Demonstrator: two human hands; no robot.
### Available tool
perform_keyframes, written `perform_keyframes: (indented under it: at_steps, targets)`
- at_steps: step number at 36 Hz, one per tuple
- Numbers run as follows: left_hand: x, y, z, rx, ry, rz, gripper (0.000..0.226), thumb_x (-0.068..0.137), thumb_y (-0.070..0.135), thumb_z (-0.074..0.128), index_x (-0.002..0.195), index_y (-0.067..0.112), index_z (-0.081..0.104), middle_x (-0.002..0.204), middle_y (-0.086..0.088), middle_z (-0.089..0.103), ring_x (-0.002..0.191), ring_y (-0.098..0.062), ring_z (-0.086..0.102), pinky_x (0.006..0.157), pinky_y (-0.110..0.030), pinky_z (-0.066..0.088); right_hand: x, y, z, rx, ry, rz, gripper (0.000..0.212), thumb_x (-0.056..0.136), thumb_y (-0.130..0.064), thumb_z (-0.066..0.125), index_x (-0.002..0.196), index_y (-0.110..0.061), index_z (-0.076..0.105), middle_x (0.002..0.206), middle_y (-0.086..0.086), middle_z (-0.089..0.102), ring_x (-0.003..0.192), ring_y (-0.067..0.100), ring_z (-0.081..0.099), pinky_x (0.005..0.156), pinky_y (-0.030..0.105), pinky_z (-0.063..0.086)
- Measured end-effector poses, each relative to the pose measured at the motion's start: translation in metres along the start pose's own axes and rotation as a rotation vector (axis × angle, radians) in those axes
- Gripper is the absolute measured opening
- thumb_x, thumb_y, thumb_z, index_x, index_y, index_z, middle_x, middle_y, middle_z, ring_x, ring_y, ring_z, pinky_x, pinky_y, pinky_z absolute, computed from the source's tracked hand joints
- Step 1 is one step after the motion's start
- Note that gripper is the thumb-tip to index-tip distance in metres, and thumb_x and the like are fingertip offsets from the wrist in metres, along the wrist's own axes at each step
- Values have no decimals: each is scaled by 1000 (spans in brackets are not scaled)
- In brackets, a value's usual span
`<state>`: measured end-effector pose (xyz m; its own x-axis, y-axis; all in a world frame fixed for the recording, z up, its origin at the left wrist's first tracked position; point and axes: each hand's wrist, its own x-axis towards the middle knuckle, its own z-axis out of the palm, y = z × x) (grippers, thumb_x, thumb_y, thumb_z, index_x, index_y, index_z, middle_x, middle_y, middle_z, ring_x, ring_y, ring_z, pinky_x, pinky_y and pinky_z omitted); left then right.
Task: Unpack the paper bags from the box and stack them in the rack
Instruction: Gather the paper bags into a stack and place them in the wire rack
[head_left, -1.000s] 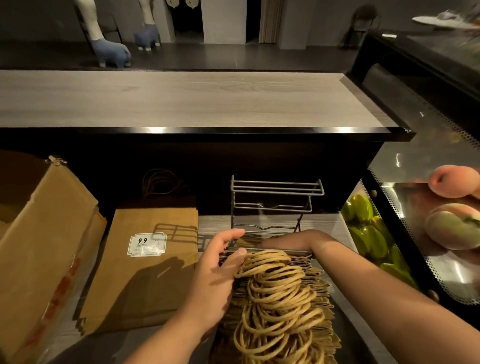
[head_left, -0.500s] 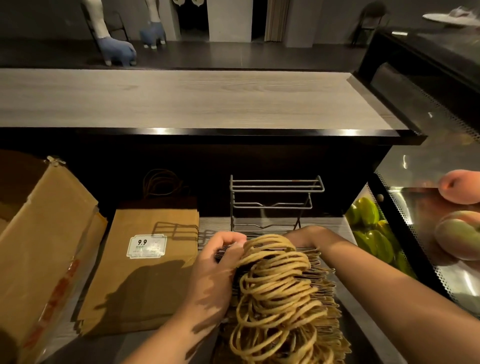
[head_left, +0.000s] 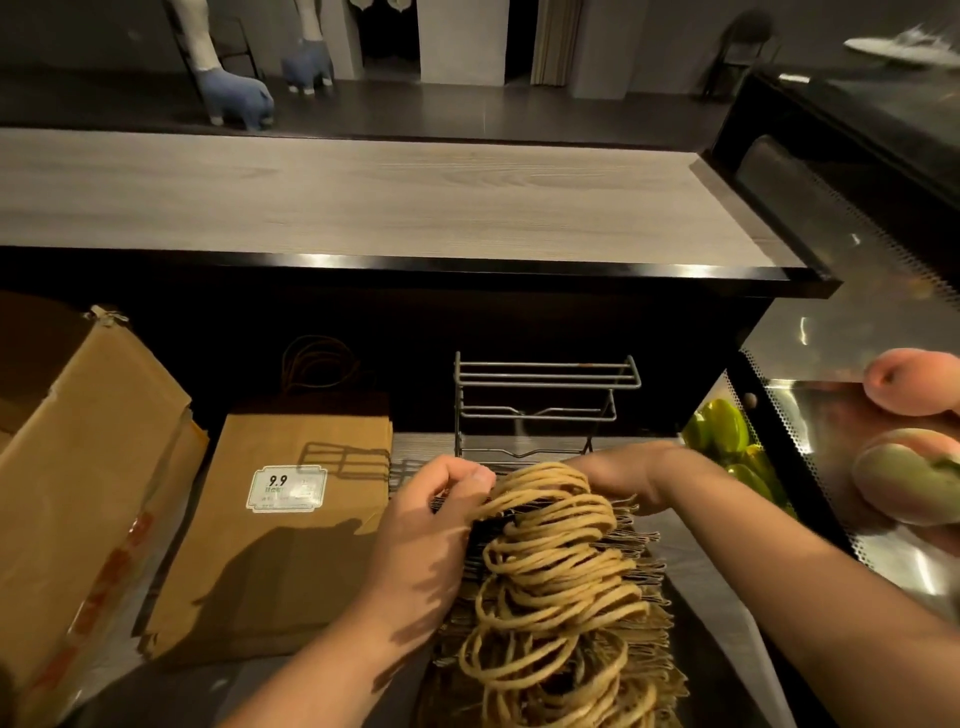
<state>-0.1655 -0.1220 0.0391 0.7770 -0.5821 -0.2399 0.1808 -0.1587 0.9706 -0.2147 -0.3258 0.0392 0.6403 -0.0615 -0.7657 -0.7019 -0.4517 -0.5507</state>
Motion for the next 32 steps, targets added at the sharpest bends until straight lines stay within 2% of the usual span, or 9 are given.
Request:
perform_keyframes:
  at_steps: [4,7,9,12,17,23,26,29,32]
  targets:
    - [-8,5,0,32,-32,97,39,82,50,64,89,12,66,89,-10,68,87,-29,64,86,-53,51,-19,1,2,36,14,-74,26,101,-33,41,100,-17,61,91,-6,64,84,6,59,76,21,42]
    - [-11,2,-1,63,-24,135,36,89,45,56,91,10,65,90,-10,66,87,-24,62,83,-40,50,-33,4,0,-26,85,-92,33,101,-43,36,115,-27,61,117,-12,63,105,0,55,93,16,35]
    - [-12,0,-1,70,-13,127,26,94,33,54,91,10,66,91,-8,67,86,-17,61,78,-28,49,-41,2,-2,-92,154,-100,43,99,-52,35,129,-30,57,132,-12,56,119,2,50,104,22,29]
    - [-16,-2,-1,106,-10,149,18,93,27,54,90,13,66,90,-7,67,84,-13,60,73,-21,47,-55,-14,0,-142,254,-160,45,98,-53,38,134,-32,55,131,-14,56,121,4,49,100,23,33]
    - [-22,-2,-6,97,-22,153,19,93,33,52,91,20,66,90,-6,66,87,-21,62,81,-40,50,-75,-47,15,-216,237,-216,37,98,-49,45,131,-36,53,133,-15,54,123,6,47,107,28,33]
    - [-24,2,-27,72,40,168,16,96,31,50,96,27,66,95,11,67,86,9,59,71,-8,43,-93,-96,30,-388,285,-224,39,98,-48,45,134,-34,52,133,-12,54,118,6,47,100,27,35]
    - [-22,3,-51,-2,103,171,14,96,29,53,96,26,67,95,7,68,91,1,61,75,-16,42,-96,-136,47,-512,289,-241,43,99,-48,44,136,-30,52,136,-9,54,122,10,48,104,30,36]
    - [-13,5,-74,-57,170,153,12,96,28,54,96,24,65,90,4,69,88,-2,63,68,-13,43,-84,-174,67,-607,259,-244,43,101,-43,43,137,-22,53,135,-4,55,121,15,50,98,29,39]
    - [4,1,-99,-7,282,66,5,95,28,56,93,27,60,92,3,66,94,-17,62,65,-25,42,-54,-207,90,-671,246,-231,37,101,-33,46,131,-15,57,132,3,58,118,20,54,93,30,42]
